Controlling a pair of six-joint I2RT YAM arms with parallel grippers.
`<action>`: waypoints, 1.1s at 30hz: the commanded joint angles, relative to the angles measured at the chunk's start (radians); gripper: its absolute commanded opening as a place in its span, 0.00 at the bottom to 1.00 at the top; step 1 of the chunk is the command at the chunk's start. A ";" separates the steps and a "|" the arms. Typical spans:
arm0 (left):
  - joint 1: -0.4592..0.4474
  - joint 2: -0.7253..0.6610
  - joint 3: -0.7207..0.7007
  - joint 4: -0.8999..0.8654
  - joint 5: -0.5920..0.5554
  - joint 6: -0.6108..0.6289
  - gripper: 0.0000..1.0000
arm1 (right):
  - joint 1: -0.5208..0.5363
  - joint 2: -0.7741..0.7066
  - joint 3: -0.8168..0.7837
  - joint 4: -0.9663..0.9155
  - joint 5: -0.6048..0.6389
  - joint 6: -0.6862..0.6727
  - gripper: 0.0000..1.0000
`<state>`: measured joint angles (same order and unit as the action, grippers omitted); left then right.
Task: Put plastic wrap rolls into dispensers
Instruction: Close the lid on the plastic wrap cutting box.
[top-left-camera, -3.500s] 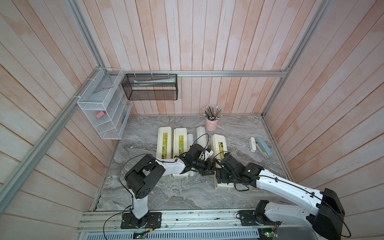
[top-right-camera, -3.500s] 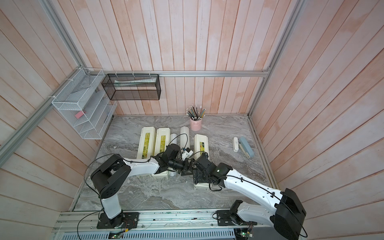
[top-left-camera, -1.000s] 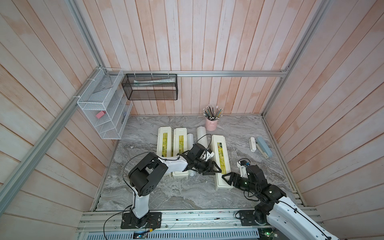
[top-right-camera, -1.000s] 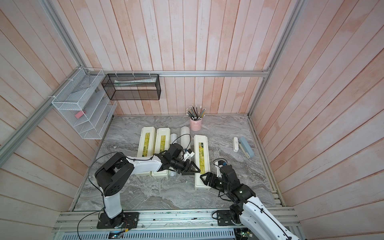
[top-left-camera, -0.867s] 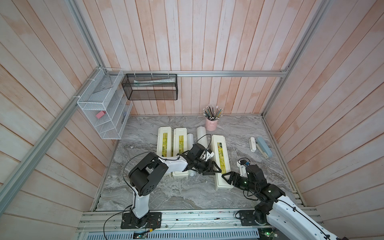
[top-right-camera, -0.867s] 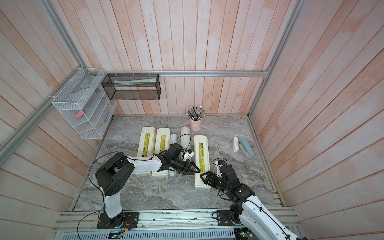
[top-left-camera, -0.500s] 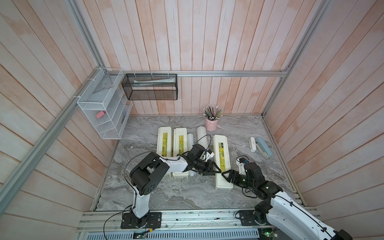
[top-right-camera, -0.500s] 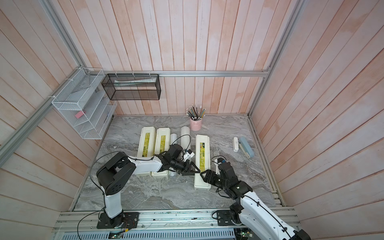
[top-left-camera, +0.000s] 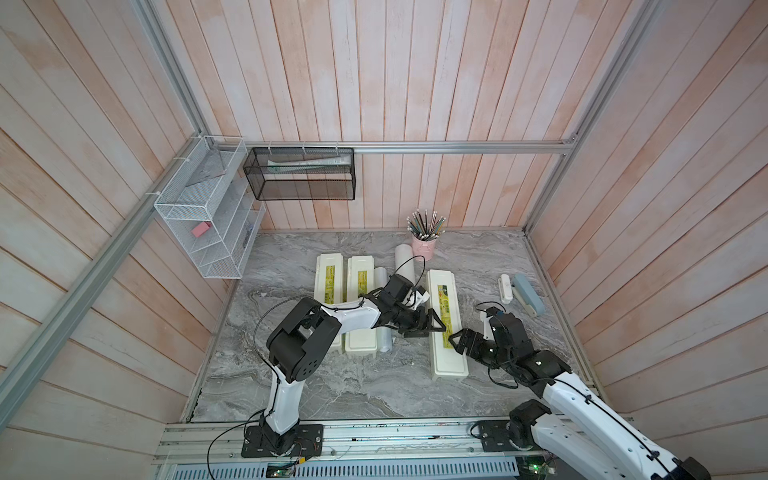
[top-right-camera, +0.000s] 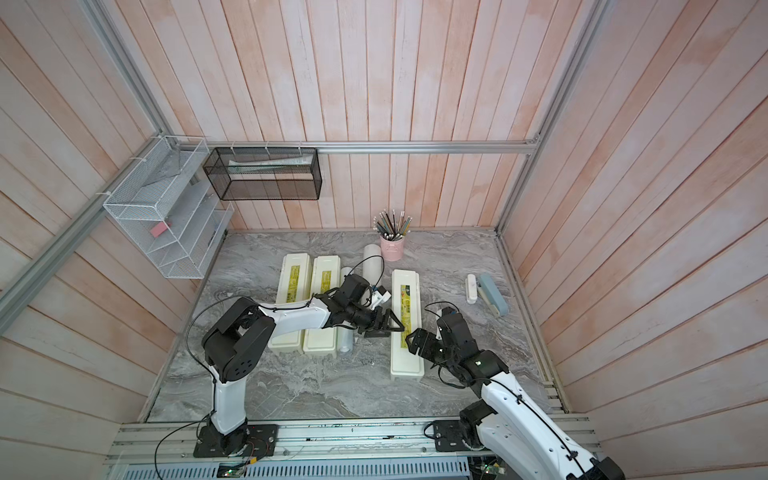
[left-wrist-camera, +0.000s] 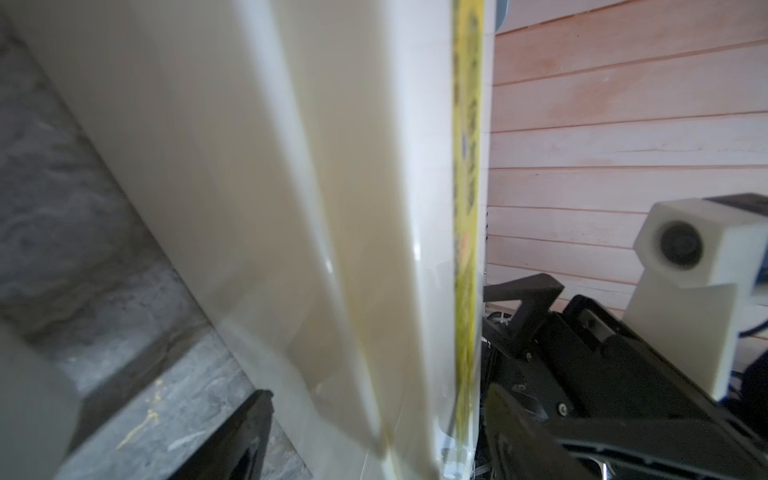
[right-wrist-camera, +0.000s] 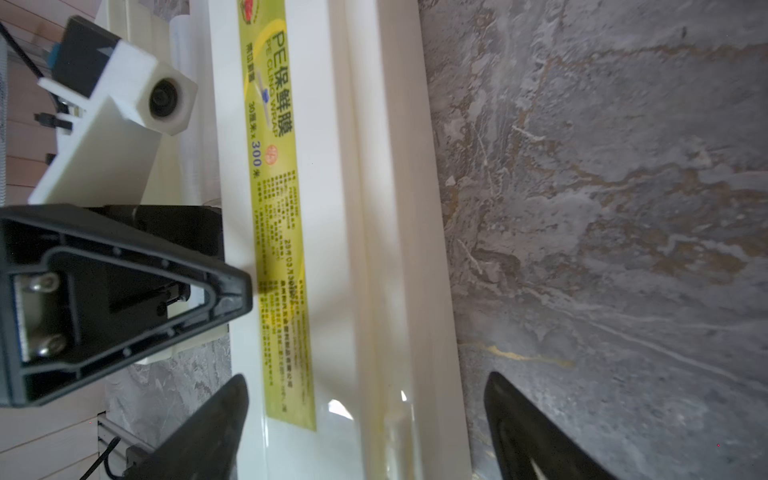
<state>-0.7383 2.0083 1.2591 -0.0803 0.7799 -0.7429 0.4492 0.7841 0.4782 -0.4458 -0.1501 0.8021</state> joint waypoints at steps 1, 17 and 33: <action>0.034 0.042 0.035 -0.091 -0.093 0.034 0.84 | -0.039 0.015 0.048 -0.004 0.038 -0.038 0.90; 0.070 -0.075 0.066 -0.113 -0.076 -0.004 0.87 | -0.240 0.197 0.148 0.171 -0.095 -0.182 0.88; 0.074 0.103 0.277 0.073 -0.153 -0.095 0.91 | -0.292 0.436 0.169 0.484 -0.184 -0.208 0.81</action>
<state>-0.6712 2.0354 1.4982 -0.0200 0.6743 -0.8330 0.1619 1.1954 0.6239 -0.0483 -0.2993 0.6098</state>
